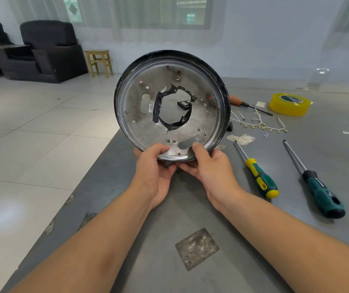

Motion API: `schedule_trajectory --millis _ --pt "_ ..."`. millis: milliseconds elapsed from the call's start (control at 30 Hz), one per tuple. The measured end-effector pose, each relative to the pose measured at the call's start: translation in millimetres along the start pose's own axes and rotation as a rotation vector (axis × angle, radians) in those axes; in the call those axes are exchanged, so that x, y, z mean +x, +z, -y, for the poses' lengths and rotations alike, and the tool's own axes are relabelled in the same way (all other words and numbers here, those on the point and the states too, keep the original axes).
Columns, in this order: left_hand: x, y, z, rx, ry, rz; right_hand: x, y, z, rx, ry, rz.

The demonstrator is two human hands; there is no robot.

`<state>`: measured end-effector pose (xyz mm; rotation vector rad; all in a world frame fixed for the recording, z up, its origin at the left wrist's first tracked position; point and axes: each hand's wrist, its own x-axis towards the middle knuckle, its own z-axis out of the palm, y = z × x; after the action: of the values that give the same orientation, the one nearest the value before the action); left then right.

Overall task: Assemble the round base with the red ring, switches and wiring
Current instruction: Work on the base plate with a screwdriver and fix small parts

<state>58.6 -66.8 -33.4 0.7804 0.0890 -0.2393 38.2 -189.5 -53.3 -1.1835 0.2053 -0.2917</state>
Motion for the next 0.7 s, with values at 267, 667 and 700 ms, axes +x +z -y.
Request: schedule_trajectory --millis 267,667,700 --pt "3 -1 2 0.037 0.038 -0.007 -3 1 2 -0.009 -0.022 0.013" --pt "5 -12 -12 -0.003 -0.007 0.164 -6 2 7 0.074 0.012 0.018" --pt "7 -11 -12 -0.042 -0.022 0.130 -8 3 6 0.087 0.025 0.027"
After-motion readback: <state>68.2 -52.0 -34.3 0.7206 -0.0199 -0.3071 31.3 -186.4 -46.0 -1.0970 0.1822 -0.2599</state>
